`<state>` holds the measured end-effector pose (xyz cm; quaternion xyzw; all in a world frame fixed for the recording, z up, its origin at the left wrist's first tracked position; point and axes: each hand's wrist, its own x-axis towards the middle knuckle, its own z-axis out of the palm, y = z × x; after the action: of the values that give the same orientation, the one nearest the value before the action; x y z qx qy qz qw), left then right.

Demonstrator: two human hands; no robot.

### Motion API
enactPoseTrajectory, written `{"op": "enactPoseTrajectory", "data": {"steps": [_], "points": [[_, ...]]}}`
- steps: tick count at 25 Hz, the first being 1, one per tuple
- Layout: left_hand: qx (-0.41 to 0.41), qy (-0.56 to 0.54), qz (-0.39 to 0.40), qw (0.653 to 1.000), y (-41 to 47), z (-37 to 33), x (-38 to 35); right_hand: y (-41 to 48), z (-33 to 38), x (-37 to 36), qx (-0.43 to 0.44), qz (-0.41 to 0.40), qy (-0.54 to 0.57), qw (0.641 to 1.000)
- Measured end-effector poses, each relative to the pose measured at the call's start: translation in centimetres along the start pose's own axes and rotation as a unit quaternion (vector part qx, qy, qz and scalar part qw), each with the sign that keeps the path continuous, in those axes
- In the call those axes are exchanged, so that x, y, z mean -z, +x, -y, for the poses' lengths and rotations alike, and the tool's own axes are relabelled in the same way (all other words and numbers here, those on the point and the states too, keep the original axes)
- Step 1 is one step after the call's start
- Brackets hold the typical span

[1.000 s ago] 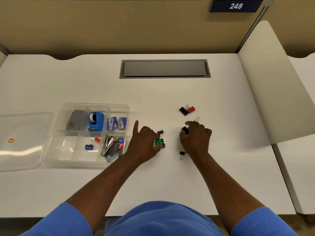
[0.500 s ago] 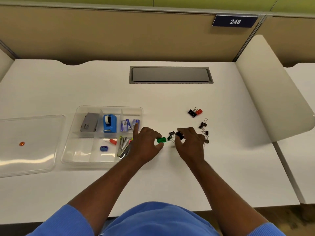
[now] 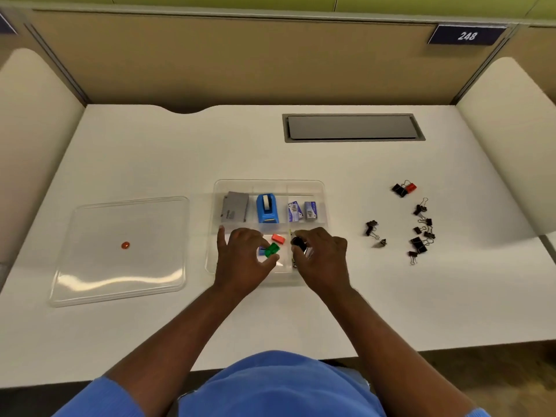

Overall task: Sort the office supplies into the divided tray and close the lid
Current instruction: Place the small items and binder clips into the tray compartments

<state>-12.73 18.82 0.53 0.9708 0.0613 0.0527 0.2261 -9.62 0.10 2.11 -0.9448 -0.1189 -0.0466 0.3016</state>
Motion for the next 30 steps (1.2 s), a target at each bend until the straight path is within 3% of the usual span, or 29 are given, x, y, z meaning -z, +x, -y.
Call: {"op": "enactPoseTrajectory", "data": {"steps": [11, 19, 24, 30], "points": [[-0.013, 0.043, 0.047, 0.998, 0.5, 2.5, 1.4, -0.7, 2.8, -2.2, -0.011, 0.063, -0.055, 0.996], [-0.053, 0.032, 0.052, 0.997, 1.5, 1.2, 0.6, -1.1, 1.2, -0.7, -0.003, 0.026, -0.049, 0.998], [-0.104, 0.024, 0.045, 0.993, 2.5, -1.6, -0.2, -1.2, -1.6, 0.9, -0.010, -0.002, -0.046, 0.999], [-0.109, 0.019, 0.049, 0.993, 4.9, -8.5, -2.9, 0.4, -9.3, 4.0, -0.027, -0.019, -0.028, 0.999]]}}
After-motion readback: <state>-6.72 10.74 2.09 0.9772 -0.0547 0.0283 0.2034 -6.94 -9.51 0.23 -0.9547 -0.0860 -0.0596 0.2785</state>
